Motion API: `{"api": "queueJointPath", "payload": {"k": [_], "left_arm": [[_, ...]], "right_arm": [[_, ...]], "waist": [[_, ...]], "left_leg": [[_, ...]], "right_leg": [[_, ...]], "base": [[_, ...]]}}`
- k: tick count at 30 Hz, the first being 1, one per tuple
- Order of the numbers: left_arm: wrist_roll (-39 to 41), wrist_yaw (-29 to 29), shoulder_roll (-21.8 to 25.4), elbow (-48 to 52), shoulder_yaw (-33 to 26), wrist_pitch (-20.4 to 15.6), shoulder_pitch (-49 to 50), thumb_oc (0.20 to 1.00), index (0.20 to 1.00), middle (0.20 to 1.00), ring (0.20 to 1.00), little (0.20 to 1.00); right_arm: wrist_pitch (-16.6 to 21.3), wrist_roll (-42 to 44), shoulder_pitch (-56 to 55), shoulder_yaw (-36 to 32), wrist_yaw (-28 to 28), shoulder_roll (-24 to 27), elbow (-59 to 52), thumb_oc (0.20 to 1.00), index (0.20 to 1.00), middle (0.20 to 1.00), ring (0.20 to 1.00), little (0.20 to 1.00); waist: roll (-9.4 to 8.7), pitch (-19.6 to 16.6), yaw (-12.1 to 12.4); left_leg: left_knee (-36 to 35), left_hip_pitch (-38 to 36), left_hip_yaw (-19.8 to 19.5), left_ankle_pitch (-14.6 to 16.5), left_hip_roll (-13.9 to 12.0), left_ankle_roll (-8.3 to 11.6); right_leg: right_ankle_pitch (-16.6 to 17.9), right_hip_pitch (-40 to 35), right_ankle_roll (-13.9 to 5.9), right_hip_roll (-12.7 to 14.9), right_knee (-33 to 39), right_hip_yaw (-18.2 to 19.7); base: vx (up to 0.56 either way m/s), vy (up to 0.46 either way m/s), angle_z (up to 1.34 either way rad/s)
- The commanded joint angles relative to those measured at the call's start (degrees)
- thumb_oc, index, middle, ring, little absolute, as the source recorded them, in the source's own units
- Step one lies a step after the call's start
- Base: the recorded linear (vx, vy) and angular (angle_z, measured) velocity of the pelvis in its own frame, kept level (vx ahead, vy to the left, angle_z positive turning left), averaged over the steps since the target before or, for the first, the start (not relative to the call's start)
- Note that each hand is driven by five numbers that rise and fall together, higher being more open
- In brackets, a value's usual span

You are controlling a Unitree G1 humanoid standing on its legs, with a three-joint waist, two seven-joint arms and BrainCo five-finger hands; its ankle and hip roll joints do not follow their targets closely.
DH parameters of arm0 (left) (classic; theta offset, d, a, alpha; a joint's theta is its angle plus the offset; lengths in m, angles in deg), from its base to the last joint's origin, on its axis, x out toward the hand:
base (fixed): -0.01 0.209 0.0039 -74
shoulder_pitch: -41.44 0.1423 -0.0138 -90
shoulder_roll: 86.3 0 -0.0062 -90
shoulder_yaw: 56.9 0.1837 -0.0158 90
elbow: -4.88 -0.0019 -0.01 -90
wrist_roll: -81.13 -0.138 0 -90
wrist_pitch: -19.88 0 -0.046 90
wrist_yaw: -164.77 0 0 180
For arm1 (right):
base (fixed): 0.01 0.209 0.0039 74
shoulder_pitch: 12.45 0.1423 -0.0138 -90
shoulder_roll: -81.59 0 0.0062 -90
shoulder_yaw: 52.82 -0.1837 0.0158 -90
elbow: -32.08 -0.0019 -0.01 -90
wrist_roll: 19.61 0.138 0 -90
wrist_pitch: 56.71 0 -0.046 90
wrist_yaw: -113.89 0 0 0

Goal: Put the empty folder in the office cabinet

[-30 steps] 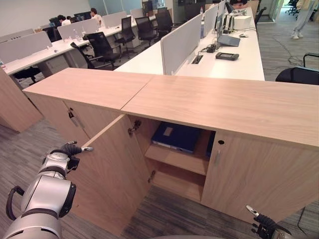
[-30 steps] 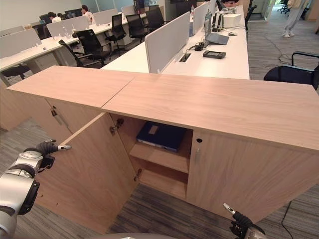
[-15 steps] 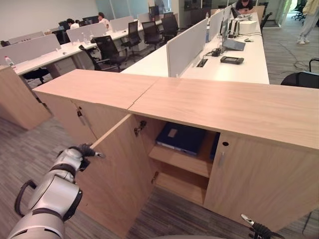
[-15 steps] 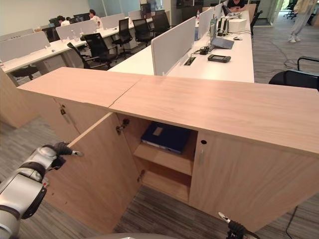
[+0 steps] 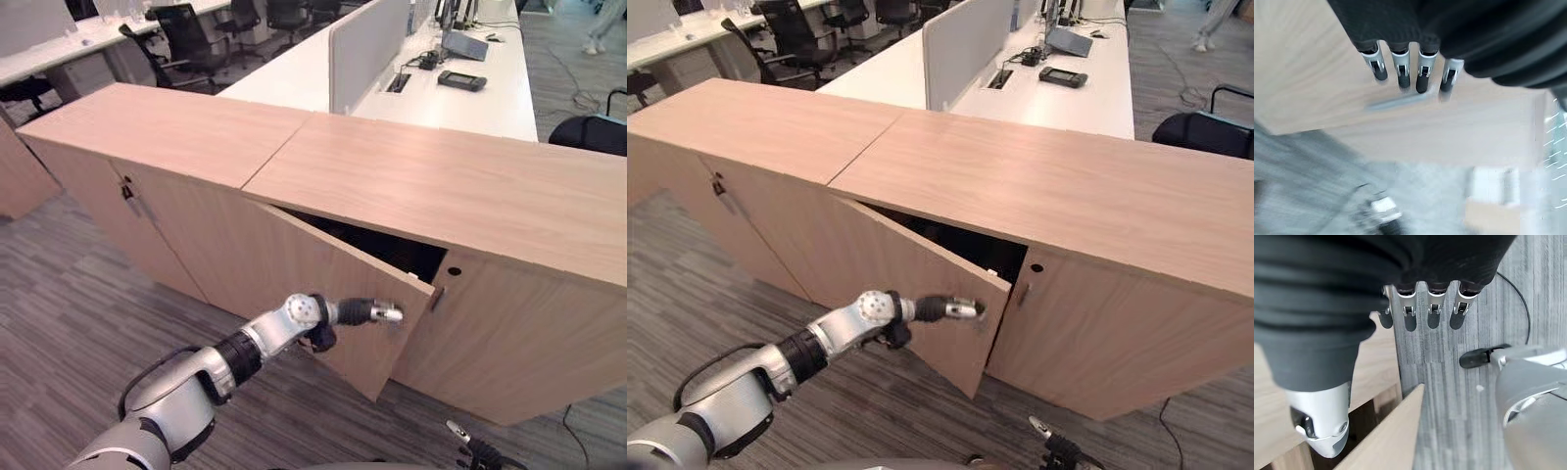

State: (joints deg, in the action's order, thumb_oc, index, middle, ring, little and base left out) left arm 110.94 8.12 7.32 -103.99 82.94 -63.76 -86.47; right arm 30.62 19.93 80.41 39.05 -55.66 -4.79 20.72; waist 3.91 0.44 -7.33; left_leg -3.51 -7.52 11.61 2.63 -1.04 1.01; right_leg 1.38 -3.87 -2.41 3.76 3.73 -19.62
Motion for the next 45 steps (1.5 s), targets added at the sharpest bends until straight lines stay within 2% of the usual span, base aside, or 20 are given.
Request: {"api": "queueJointPath", "payload": {"k": [1,6,9,11,13,16,18,19,20,21,22,23,24,27,33,39,41,42,45], "left_arm": [[12.31,-2.57,-1.18,-2.58,-2.42,-5.97,-2.86,1.000,1.000,1.000,1.000,1.000],[13.45,-2.30,2.23,0.79,-2.71,-5.78,-0.74,1.000,1.000,1.000,1.000,1.000],[12.16,-1.84,5.05,0.49,-3.04,-5.31,1.86,1.000,1.000,1.000,1.000,1.000],[11.95,-1.63,5.23,0.08,-3.11,-5.12,2.21,1.000,1.000,1.000,1.000,1.000],[8.73,-2.31,5.00,-4.81,-4.27,-5.48,3.08,1.000,1.000,1.000,1.000,1.000],[7.40,-1.61,6.07,-4.01,-4.08,-6.27,2.71,1.000,1.000,1.000,1.000,1.000],[10.30,0.78,10.50,6.73,-4.20,-7.09,4.76,1.000,1.000,1.000,1.000,1.000],[10.36,0.71,10.78,7.05,-4.26,-6.92,4.88,1.000,1.000,1.000,1.000,1.000],[16.70,4.39,19.80,20.57,-7.97,-7.42,15.43,1.000,1.000,1.000,1.000,1.000],[16.70,4.38,19.85,20.62,-8.00,-7.39,15.48,1.000,1.000,1.000,1.000,1.000],[20.34,7.33,23.85,22.59,-9.78,-5.82,22.65,1.000,1.000,1.000,1.000,1.000],[20.35,7.35,24.00,22.73,-9.94,-5.76,22.82,1.000,1.000,1.000,1.000,1.000],[23.63,9.03,27.02,22.86,-12.05,-4.30,29.43,1.000,1.000,1.000,1.000,1.000],[24.70,9.15,27.13,22.47,-13.44,-4.00,32.05,1.000,1.000,1.000,1.000,1.000],[27.82,11.09,24.07,16.90,-23.51,-2.96,45.68,1.000,1.000,1.000,1.000,1.000],[25.83,11.18,22.67,12.12,-26.73,-3.41,50.34,1.000,1.000,1.000,1.000,1.000],[22.71,9.64,19.56,4.47,-27.45,-2.30,52.10,1.000,1.000,1.000,1.000,1.000],[21.22,8.60,18.68,2.98,-28.05,-2.77,52.97,1.000,1.000,1.000,1.000,1.000],[12.96,4.57,10.67,-8.00,-30.96,-4.97,54.93,1.000,1.000,1.000,1.000,1.000]], "right_arm": [[2.11,5.17,1.44,-1.96,-1.22,-0.93,2.25,1.000,1.000,1.000,1.000,1.000],[2.04,4.61,-0.43,-3.47,-1.22,-0.88,2.67,1.000,1.000,1.000,1.000,1.000],[1.39,0.89,-2.62,-5.05,-1.19,0.31,5.67,1.000,1.000,1.000,1.000,1.000],[1.15,0.39,-3.10,-5.31,-0.99,0.44,6.26,1.000,1.000,1.000,1.000,1.000],[0.64,-1.46,-4.49,-5.62,-0.55,0.75,7.74,1.000,1.000,1.000,1.000,1.000],[0.73,-1.29,-5.06,-5.99,-0.16,0.83,7.81,1.000,1.000,1.000,1.000,1.000],[1.25,0.05,-5.83,-7.40,0.20,0.75,7.15,1.000,1.000,1.000,1.000,1.000],[1.25,0.05,-5.82,-7.32,0.19,0.65,7.12,1.000,1.000,1.000,1.000,1.000],[3.30,4.00,-7.19,-9.34,1.17,-0.71,5.00,1.000,1.000,1.000,1.000,1.000],[3.30,4.01,-7.19,-9.30,1.17,-0.73,5.00,1.000,1.000,1.000,1.000,1.000],[4.09,4.42,-7.24,-9.71,1.52,-1.22,5.51,1.000,1.000,1.000,1.000,1.000],[4.10,4.43,-7.21,-9.60,1.54,-1.26,5.53,1.000,1.000,1.000,1.000,1.000],[4.21,3.44,-6.80,-9.40,1.96,-1.58,7.12,1.000,1.000,1.000,1.000,1.000],[4.23,3.05,-6.68,-9.05,2.03,-1.65,7.77,1.000,1.000,1.000,1.000,1.000],[4.73,4.33,-7.76,-11.60,2.88,-1.95,9.76,1.000,1.000,1.000,1.000,1.000],[4.46,3.69,-7.34,-13.31,2.63,0.26,11.04,1.000,1.000,1.000,1.000,1.000],[4.24,3.56,-6.31,-14.05,2.46,1.59,10.58,1.000,1.000,1.000,1.000,1.000],[4.21,3.72,-6.01,-14.45,2.39,1.97,10.27,1.000,1.000,1.000,1.000,1.000],[4.62,5.43,-4.19,-15.86,1.73,2.93,8.66,1.000,1.000,1.000,1.000,1.000]], "waist": [[-3.58,-3.81,-0.35],[-3.53,-3.95,-0.61],[-3.60,-4.03,-0.69],[-3.61,-4.12,-0.72],[-3.75,-4.00,-0.87],[-3.64,-3.90,-0.87],[-3.45,-3.60,-0.49],[-3.63,-3.77,-0.62],[-3.79,-3.24,0.74],[-3.82,-3.33,0.69],[-3.79,-3.10,1.82],[-3.93,-3.22,1.68],[-3.72,-3.30,2.59],[-3.89,-3.46,2.68],[-3.73,-3.27,4.21],[-2.84,-3.30,4.65],[-2.16,-3.08,4.70],[-1.85,-3.08,4.63],[-1.19,-2.83,4.36]], "left_leg": [[0.49,1.21,-0.54,1.04,-0.52,1.03],[0.26,0.95,-0.39,1.06,-0.45,1.09],[0.16,0.72,-0.53,1.23,-0.44,1.09],[0.13,0.63,-0.55,1.28,-0.45,1.08],[0.11,0.48,-0.61,1.36,-0.51,1.12],[0.01,0.38,-0.62,1.39,-0.53,1.13],[-0.18,-0.09,-0.70,1.69,-0.67,1.17],[-0.16,0.21,-0.72,1.44,-0.53,1.11],[-0.09,0.19,-0.90,1.49,-0.60,1.06],[-0.09,0.28,-0.92,1.46,-0.57,1.05],[0.03,-0.05,-0.93,1.92,-0.68,1.04],[0.05,0.20,-0.93,1.68,-0.55,0.98],[0.19,-0.12,-0.89,2.08,-0.61,0.93],[0.17,0.20,-1.01,1.74,-0.44,0.83],[0.34,0.59,-1.75,1.62,-0.23,0.63],[0.33,1.15,-2.44,1.35,0.25,0.34],[0.16,1.66,-2.75,1.02,0.71,0.03],[0.05,1.79,-2.75,0.94,0.85,-0.11],[-0.20,2.22,-2.50,1.06,1.75,-0.91]], "right_leg": [[1.25,1.08,-7.06,3.72,1.27,0.40],[1.30,1.03,-7.22,3.78,1.27,0.35],[0.99,0.77,-7.19,3.73,1.27,0.33],[0.92,0.69,-7.17,3.72,1.27,0.28],[0.73,0.58,-7.11,3.69,1.27,0.29],[0.71,0.57,-7.12,3.64,1.27,0.23],[0.51,0.21,-7.20,3.48,1.27,0.26],[0.67,0.47,-7.18,3.63,1.27,0.23],[0.67,0.41,-7.08,3.64,1.27,0.08],[0.68,0.49,-7.08,3.67,1.27,0.07],[0.50,0.02,-7.02,3.57,1.27,0.05],[0.68,0.24,-7.00,3.71,1.27,0.03],[0.52,-0.20,-6.95,3.61,1.27,0.01],[0.74,0.03,-6.89,3.74,1.27,0.01],[0.77,-0.27,-7.00,3.94,1.27,-0.21],[1.25,-0.13,-7.29,4.61,1.23,-0.90],[1.96,0.33,-7.66,5.26,1.23,-1.33],[2.18,0.56,-7.79,5.50,1.23,-1.46],[3.03,1.82,-8.28,6.42,1.22,-1.40]], "base": [[0.02,0.014,0.08],[0.00,0.000,0.00],[0.00,0.000,0.00],[0.00,0.000,0.00],[0.00,0.000,0.00],[0.01,-0.003,-0.01],[0.03,-0.004,-0.02],[0.00,0.000,0.00],[0.00,0.000,0.00],[0.02,-0.003,-0.14],[0.01,-0.004,-0.17],[0.00,0.000,0.00],[0.00,0.009,0.21],[0.00,0.011,0.10],[-0.02,0.021,0.01],[-0.03,0.046,0.07],[-0.08,0.099,0.10],[-0.11,0.153,0.03],[-0.09,0.117,0.00]]}}
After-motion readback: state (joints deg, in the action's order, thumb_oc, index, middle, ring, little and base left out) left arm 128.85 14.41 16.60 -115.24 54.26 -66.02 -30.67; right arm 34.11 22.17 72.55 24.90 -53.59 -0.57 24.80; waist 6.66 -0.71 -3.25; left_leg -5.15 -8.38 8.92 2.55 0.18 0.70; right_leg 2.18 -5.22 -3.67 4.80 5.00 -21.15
